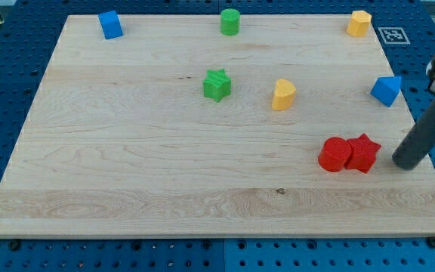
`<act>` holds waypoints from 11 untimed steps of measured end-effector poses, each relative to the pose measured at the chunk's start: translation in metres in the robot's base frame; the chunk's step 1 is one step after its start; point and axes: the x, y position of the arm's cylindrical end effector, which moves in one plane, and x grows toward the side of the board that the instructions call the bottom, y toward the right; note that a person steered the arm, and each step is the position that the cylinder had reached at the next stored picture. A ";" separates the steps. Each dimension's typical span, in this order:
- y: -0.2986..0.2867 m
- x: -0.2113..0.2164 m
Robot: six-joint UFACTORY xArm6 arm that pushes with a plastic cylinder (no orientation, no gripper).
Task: Separate the red circle from the red star
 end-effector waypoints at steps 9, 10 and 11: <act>-0.135 -0.044; -0.108 -0.044; -0.128 -0.061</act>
